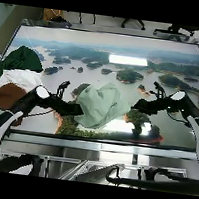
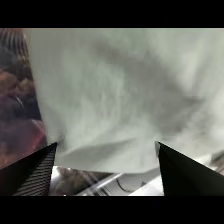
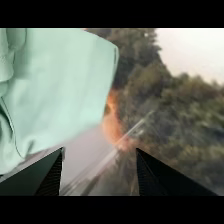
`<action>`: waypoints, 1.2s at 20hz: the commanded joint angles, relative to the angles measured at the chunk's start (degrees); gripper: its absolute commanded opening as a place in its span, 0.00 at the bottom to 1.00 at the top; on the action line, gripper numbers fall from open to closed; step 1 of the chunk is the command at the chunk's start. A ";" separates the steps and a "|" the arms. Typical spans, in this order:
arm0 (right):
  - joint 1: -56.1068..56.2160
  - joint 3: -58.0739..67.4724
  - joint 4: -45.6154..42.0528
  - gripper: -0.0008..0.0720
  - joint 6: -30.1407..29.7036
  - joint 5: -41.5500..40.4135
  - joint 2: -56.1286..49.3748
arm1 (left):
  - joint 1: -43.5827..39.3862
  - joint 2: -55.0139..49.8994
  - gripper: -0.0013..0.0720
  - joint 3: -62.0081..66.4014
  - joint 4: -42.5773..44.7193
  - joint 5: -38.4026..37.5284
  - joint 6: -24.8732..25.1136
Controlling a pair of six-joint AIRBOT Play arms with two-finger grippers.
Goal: Fold the shirts.
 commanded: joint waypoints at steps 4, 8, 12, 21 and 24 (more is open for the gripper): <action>3.74 -0.39 18.08 0.70 -13.75 -4.74 -11.06 | -3.74 -3.76 0.03 1.88 -0.98 6.45 1.44; 3.41 1.27 26.32 0.03 -20.20 0.44 -11.34 | -3.02 -3.50 0.03 9.62 1.20 0.90 1.42; -0.68 11.76 26.82 0.04 -17.68 11.43 -2.34 | 2.40 3.17 0.03 21.40 1.20 -4.63 1.40; -9.05 46.16 30.21 0.04 -15.10 7.37 22.73 | 8.63 20.98 0.03 60.19 1.31 -9.97 0.07; -9.07 50.40 29.94 0.04 -15.34 6.14 25.35 | 5.88 22.03 0.03 67.25 1.42 -11.87 -0.09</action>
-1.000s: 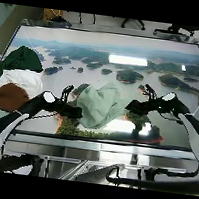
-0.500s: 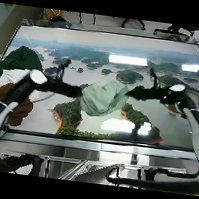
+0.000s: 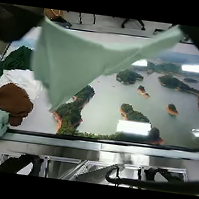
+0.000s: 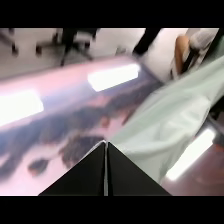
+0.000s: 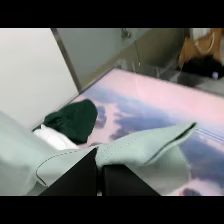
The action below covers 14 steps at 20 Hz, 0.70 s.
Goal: Fold the shirts.
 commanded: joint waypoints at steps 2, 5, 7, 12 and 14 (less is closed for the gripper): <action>-0.37 5.68 -3.54 0.04 0.59 -1.70 4.55 | -2.14 1.33 0.03 10.10 1.42 -4.72 -0.31; -0.37 3.15 -9.07 0.04 3.50 1.75 3.37 | -2.14 -1.68 0.03 6.14 2.27 -7.93 -0.66; -0.31 -3.67 -9.16 0.04 3.48 3.78 1.77 | -3.23 -5.81 0.03 0.11 2.23 -8.57 -0.63; -0.22 -32.02 -9.18 0.04 -1.86 -0.33 -4.57 | -9.86 -23.21 0.03 -16.31 2.32 -4.44 2.60; -0.24 -42.56 -9.14 0.04 -4.94 -6.84 -8.90 | -11.43 -31.41 0.04 -19.06 2.23 -1.66 2.80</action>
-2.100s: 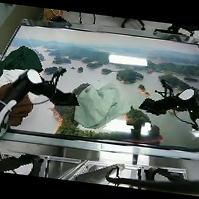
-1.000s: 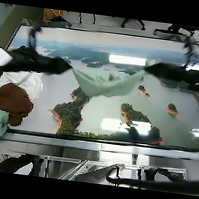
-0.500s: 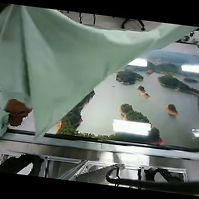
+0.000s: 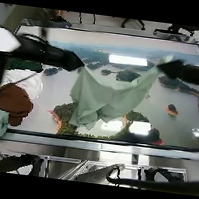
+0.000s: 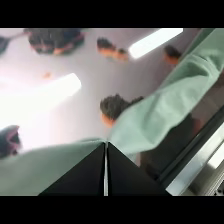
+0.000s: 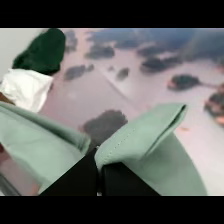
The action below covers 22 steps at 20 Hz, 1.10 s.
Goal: Fold the shirts.
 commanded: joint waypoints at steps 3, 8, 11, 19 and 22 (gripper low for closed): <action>0.04 -18.99 0.02 0.04 -7.69 -7.78 -12.70 | -1.70 -18.78 0.78 -4.31 -1.22 1.90 -0.44; 0.02 -18.75 0.79 0.04 -9.68 -7.96 -15.63 | 3.43 -20.85 0.95 1.40 -0.50 -13.84 -4.79; 0.02 -18.78 0.76 0.04 -9.81 -7.96 -15.63 | 5.97 -15.50 0.95 -8.13 2.16 -12.17 -4.61; 0.04 -18.75 0.81 0.04 -9.84 -7.96 -15.65 | -0.09 -13.64 0.95 -30.25 0.98 7.13 -0.09; 0.02 -18.75 0.83 0.04 -9.79 -7.69 -15.61 | -2.08 -15.89 0.03 -27.45 -2.01 8.76 1.40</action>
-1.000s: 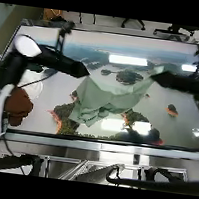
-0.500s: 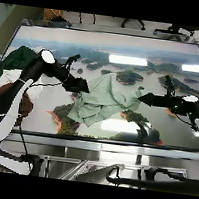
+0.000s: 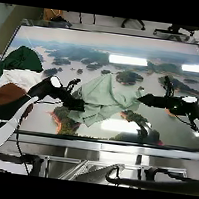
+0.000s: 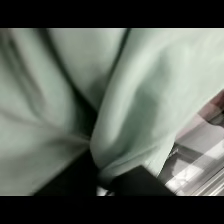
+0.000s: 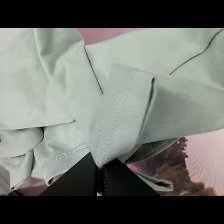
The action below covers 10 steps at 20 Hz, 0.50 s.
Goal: Fold the shirts.
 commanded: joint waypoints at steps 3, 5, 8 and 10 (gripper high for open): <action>-0.90 1.60 0.07 0.04 0.31 0.63 2.12 | 0.66 0.11 0.02 7.98 -1.75 -2.34 1.33; -3.91 7.21 2.69 0.04 0.92 2.99 5.31 | 3.37 4.87 0.02 15.45 4.24 -8.83 -1.77; -8.85 21.00 10.10 0.04 0.92 7.63 10.75 | 6.99 14.84 0.02 27.69 7.56 -16.50 -2.80; -9.97 32.54 11.02 0.04 0.85 6.99 14.67 | 8.66 21.29 0.02 37.24 7.54 -17.35 -2.95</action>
